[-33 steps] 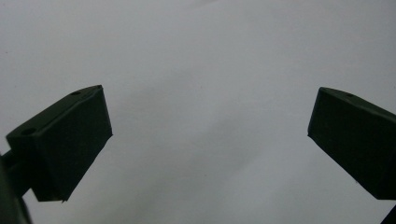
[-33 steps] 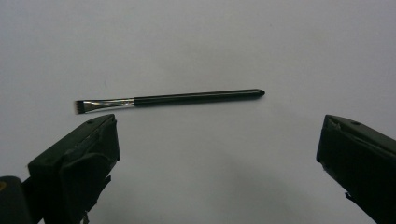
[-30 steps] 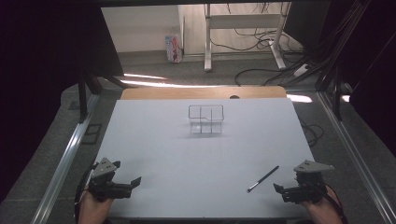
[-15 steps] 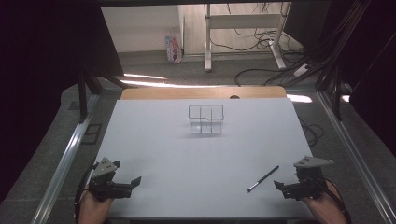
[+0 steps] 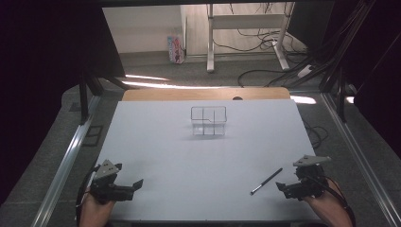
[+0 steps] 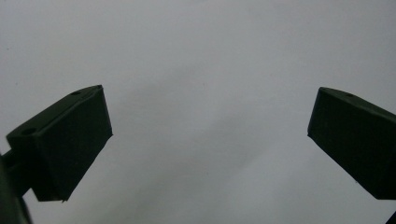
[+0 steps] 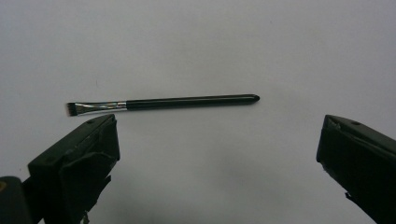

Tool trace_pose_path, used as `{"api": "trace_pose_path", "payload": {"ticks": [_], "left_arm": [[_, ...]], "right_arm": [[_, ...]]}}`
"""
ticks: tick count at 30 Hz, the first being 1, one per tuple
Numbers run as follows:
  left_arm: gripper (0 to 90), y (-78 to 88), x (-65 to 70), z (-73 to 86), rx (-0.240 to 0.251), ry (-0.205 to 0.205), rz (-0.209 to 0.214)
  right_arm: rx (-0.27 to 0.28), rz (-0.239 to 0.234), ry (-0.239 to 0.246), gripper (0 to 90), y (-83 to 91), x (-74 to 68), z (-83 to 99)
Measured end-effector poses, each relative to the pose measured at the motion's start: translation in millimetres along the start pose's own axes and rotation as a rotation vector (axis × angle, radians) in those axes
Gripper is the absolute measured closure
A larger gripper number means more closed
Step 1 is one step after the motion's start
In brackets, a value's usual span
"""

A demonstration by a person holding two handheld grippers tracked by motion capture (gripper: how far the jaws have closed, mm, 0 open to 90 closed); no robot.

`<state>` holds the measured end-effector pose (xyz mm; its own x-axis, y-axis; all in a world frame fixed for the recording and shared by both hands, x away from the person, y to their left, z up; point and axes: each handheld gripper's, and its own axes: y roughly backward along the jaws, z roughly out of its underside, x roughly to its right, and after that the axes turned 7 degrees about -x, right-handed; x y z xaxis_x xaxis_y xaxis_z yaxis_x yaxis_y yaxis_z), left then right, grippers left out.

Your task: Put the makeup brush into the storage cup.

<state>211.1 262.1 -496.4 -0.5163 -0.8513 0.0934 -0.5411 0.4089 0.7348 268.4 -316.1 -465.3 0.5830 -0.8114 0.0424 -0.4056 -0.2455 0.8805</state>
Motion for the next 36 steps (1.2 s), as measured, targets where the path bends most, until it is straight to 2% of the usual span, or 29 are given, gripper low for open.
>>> {"api": "trace_pose_path", "payload": {"ticks": [10,26,30,36], "left_arm": [[0.0,-0.4,-0.2,0.1,-0.002,0.000,0.002],[0.1,-0.9,-0.7,0.2,-0.004,0.004,0.005],[0.1,-1.1,-0.9,0.3,-0.006,0.006,0.005],[0.1,-1.3,-1.4,0.4,-0.006,0.007,0.006]], "right_arm": [[-0.036,0.001,0.006,0.0,-3.1,2.8,-8.6],[-0.133,-0.015,0.134,0.0,-11.7,-2.4,-31.3],[-0.171,-0.011,0.190,2.0,-15.9,-4.7,-36.5],[-0.199,-0.020,0.230,4.6,-22.3,-8.1,-42.2]]}}
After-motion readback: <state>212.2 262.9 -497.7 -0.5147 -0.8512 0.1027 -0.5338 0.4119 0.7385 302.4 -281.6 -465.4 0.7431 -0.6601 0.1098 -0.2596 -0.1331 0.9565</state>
